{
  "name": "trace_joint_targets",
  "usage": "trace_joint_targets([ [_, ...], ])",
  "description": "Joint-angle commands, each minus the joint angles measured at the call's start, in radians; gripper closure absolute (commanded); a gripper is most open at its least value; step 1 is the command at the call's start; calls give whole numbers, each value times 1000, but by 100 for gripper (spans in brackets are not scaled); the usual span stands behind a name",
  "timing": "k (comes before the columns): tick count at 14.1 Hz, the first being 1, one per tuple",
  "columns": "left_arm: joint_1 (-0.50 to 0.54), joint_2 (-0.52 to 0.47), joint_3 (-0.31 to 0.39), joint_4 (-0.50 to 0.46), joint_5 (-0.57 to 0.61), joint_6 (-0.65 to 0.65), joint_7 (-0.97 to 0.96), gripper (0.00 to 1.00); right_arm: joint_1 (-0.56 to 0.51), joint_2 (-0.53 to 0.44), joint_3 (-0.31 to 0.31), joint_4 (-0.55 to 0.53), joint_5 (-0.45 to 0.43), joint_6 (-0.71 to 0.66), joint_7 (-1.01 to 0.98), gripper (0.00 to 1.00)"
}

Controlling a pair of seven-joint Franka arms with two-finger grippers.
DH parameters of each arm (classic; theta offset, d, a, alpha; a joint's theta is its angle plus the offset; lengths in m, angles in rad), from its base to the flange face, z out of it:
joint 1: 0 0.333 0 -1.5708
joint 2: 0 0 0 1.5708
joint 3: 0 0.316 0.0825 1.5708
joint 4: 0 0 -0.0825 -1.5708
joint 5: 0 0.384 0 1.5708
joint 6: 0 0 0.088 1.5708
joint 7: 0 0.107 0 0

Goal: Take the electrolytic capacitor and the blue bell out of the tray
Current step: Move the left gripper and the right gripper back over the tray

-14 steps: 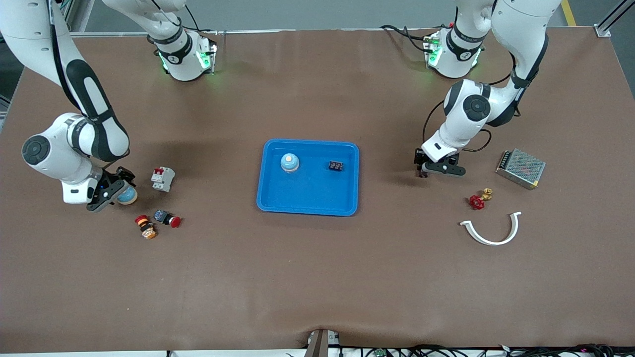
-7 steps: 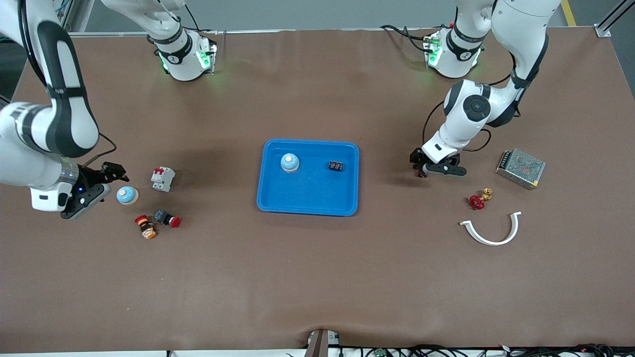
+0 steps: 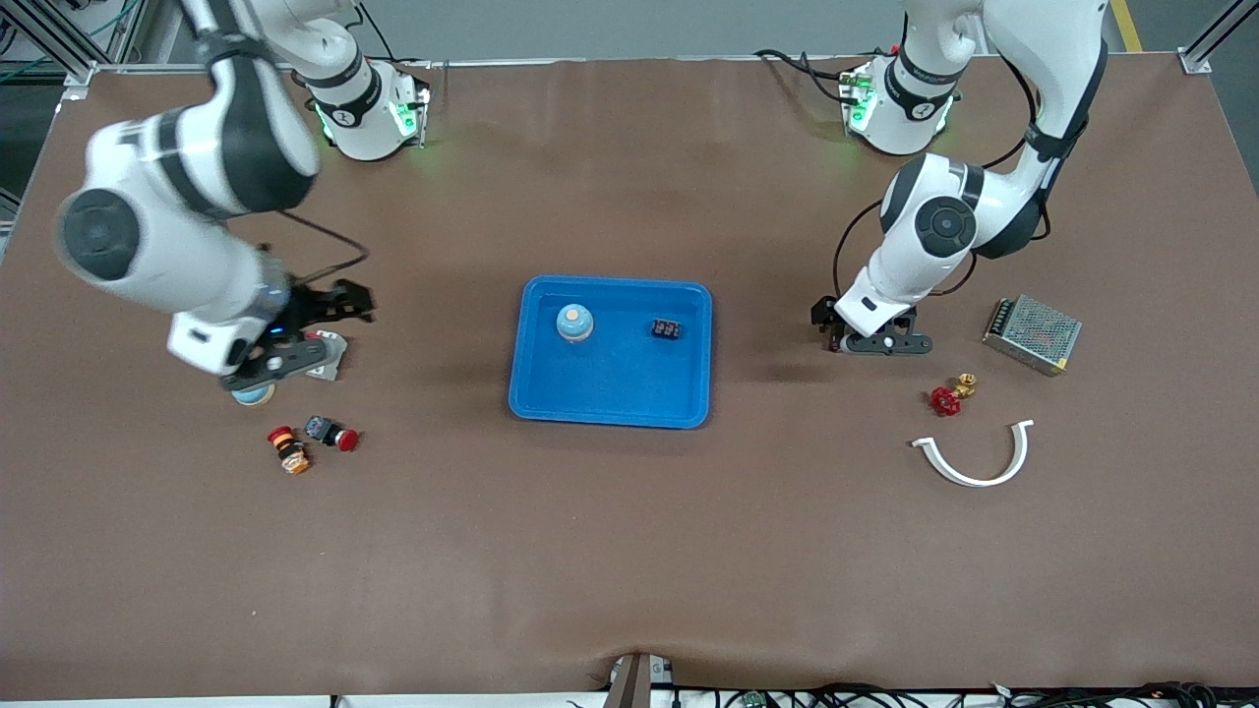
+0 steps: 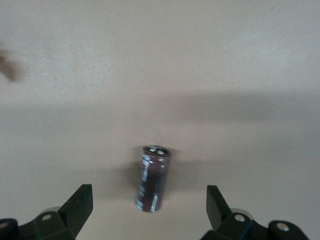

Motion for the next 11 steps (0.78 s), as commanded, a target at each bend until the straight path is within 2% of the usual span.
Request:
trace_joint_targets([
  [1,1,-17,-49,25,-2,-39,-168,0,99,2,-9,-25,25,59,242,0],
  [3,1,-17,-80,36,-2,-39,-308,0,162,5,-10,-77,80,159,350,0],
  [5,-1,-8,-101,55,-6,-39,-498,0,244,17,-10,-127,84,260,465,0],
  [8,-7,38,-133,114,-14,-39,-776,0,359,84,-13,-148,79,385,608,0],
  [11,-42,96,-143,175,-12,-36,-1003,0,426,165,-13,-147,74,478,674,0],
])
